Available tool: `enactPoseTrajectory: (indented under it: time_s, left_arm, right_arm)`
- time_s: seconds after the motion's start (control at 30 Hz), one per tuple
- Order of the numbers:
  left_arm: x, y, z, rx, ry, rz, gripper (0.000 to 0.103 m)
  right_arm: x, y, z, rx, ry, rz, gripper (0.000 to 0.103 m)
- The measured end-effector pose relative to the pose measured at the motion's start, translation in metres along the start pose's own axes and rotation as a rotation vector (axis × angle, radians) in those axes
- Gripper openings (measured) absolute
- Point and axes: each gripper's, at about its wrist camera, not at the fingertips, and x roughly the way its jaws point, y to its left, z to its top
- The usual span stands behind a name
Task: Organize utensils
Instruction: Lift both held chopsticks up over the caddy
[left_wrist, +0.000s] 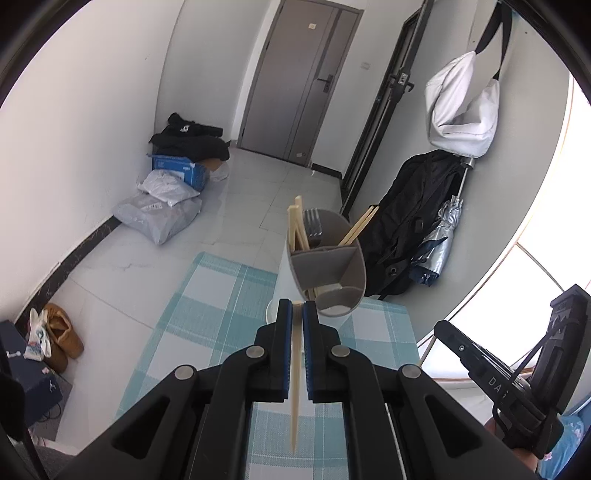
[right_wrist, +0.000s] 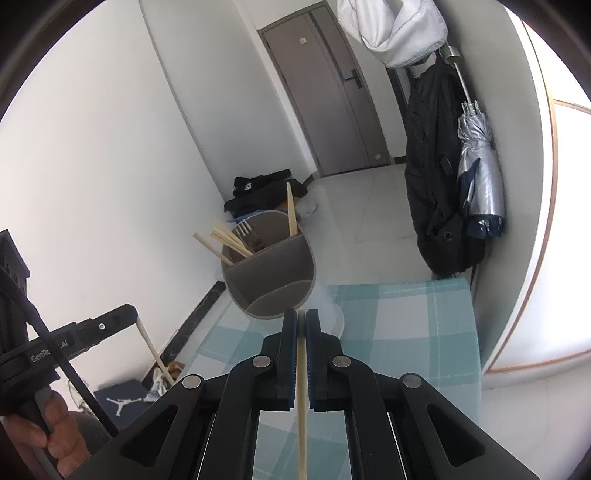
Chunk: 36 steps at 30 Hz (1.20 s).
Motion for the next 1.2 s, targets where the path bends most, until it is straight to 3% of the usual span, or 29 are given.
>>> enactPoseTrajectory:
  time_s: [0.3,0.7,1.0,1.2]
  left_arm:
    - [-0.003,-0.015,0.031,-0.004,-0.006,-0.066,0.002]
    - [0.003,-0.024,0.104,-0.046,-0.111,-0.15,0.002]
    - [0.026,-0.014,0.147,-0.118,-0.185,-0.159,0.002]
    - [0.046,-0.002,0.157,-0.142,-0.206,-0.131,0.002]
  right_arm:
    - [-0.01,-0.002,0.03,0.016,-0.049,0.023,0.004]
    - [-0.01,0.005,0.115,-0.053,-0.16,0.032,0.004]
    - [0.02,0.033,0.184,-0.159,-0.231,0.061,0.004]
    - [0.046,0.051,0.206,-0.216,-0.278,0.065,0.004]
